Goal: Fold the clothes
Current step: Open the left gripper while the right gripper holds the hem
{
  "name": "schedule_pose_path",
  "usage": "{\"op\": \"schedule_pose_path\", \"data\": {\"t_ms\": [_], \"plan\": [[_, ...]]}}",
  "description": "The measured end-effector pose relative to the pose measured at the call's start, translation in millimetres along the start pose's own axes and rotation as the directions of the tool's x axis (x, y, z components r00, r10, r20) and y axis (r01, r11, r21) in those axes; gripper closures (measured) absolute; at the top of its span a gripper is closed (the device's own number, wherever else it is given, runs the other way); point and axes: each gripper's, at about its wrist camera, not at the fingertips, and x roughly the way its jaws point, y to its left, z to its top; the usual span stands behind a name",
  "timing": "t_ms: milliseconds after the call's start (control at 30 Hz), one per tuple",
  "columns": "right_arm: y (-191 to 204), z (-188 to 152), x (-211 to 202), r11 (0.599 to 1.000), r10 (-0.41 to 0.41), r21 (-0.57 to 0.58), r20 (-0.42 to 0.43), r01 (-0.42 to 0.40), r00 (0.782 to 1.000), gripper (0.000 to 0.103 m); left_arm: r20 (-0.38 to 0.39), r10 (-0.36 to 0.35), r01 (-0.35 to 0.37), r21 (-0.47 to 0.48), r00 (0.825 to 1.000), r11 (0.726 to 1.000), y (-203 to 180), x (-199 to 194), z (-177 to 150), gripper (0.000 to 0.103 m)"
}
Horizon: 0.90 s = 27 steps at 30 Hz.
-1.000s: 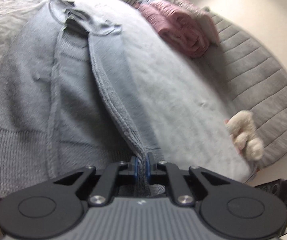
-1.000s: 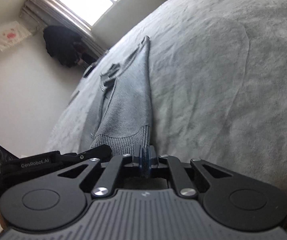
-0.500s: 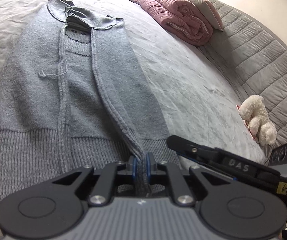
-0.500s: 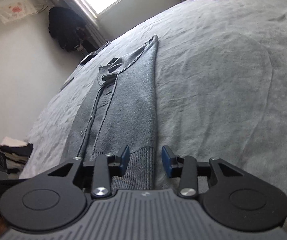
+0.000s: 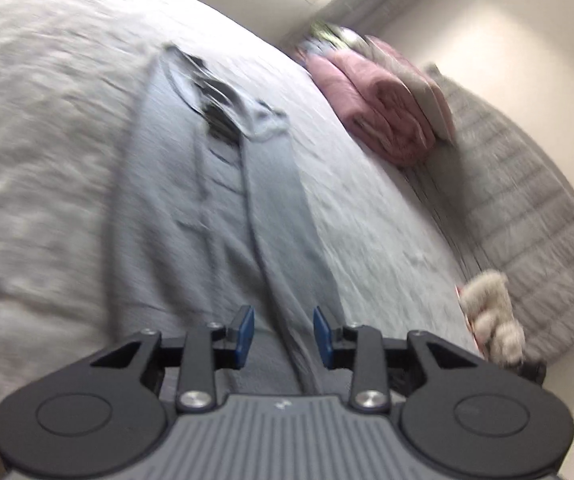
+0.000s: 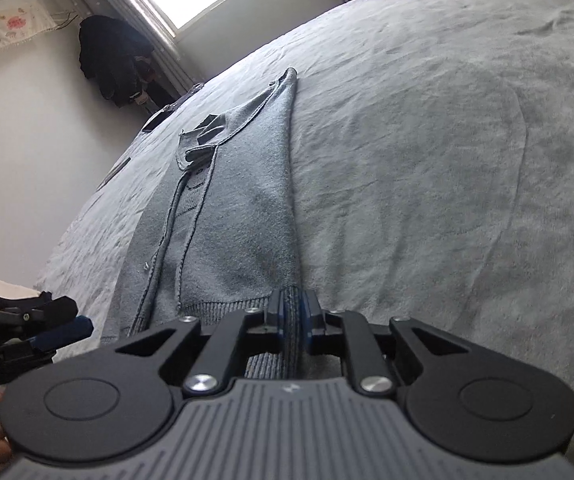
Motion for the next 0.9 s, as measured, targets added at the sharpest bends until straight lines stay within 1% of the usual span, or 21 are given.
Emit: {"op": "schedule_pose_path", "data": {"t_ms": [100, 200, 233, 300, 367, 433, 500, 567, 600, 700, 733, 767, 833, 900], "plan": [[0, -1, -5, 1.000, -0.014, 0.004, 0.009, 0.014, 1.000, 0.088, 0.024, 0.104, -0.103, -0.043, 0.994, 0.994, 17, -9, 4, 0.069], [18, -7, -15, 0.988, -0.076, -0.130, 0.077, 0.086, 0.994, 0.086, 0.000, 0.114, -0.114, -0.064, 0.993, 0.991, 27, -7, 1, 0.069], [24, -10, -18, 0.980, -0.078, -0.176, 0.100, 0.095, 0.992, 0.086, -0.008, 0.116, -0.116, -0.055, 0.993, 0.992, 26, -5, -1, 0.069], [35, -14, -23, 0.966, -0.047, -0.248, 0.125, 0.077, 0.991, 0.086, -0.022, 0.132, -0.133, -0.026, 0.991, 0.991, 23, -1, -4, 0.069], [43, -18, -25, 0.953, -0.019, -0.297, 0.132, 0.058, 0.991, 0.086, -0.027, 0.150, -0.151, -0.021, 0.988, 0.988, 24, -1, -8, 0.068], [48, -21, -21, 0.945, 0.030, -0.327, 0.099, 0.004, 0.995, 0.086, -0.031, 0.152, -0.153, -0.023, 0.988, 0.988, 24, 0, -10, 0.067], [56, -27, -8, 0.933, 0.080, -0.353, 0.000, -0.074, 0.997, 0.086, -0.038, 0.148, -0.149, -0.017, 0.988, 0.989, 23, 3, -12, 0.067], [66, -37, 4, 0.917, 0.073, -0.390, -0.043, -0.084, 0.996, 0.086, -0.050, 0.143, -0.144, -0.010, 0.988, 0.990, 21, 6, -15, 0.067], [73, -44, 9, 0.907, 0.073, -0.413, -0.044, -0.084, 0.996, 0.086, -0.055, 0.141, -0.142, -0.007, 0.988, 0.990, 20, 8, -16, 0.069], [85, -50, 15, 0.893, 0.130, -0.424, -0.072, -0.149, 0.989, 0.086, -0.051, 0.147, -0.147, 0.010, 0.988, 0.989, 17, 8, -17, 0.069], [87, -51, 16, 0.892, 0.133, -0.425, -0.077, -0.153, 0.988, 0.086, -0.050, 0.149, -0.149, 0.007, 0.988, 0.989, 17, 7, -16, 0.069], [89, -52, 17, 0.887, 0.120, -0.439, -0.073, -0.140, 0.990, 0.086, -0.048, 0.151, -0.151, -0.001, 0.987, 0.989, 19, 5, -16, 0.069], [86, -50, 16, 0.895, 0.115, -0.426, -0.065, -0.132, 0.991, 0.089, -0.044, 0.151, -0.152, -0.016, 0.988, 0.988, 23, 3, -15, 0.069], [79, -43, 9, 0.920, 0.144, -0.360, -0.057, -0.155, 0.988, 0.086, -0.040, 0.148, -0.149, -0.025, 0.988, 0.989, 25, -1, -14, 0.069]]}}
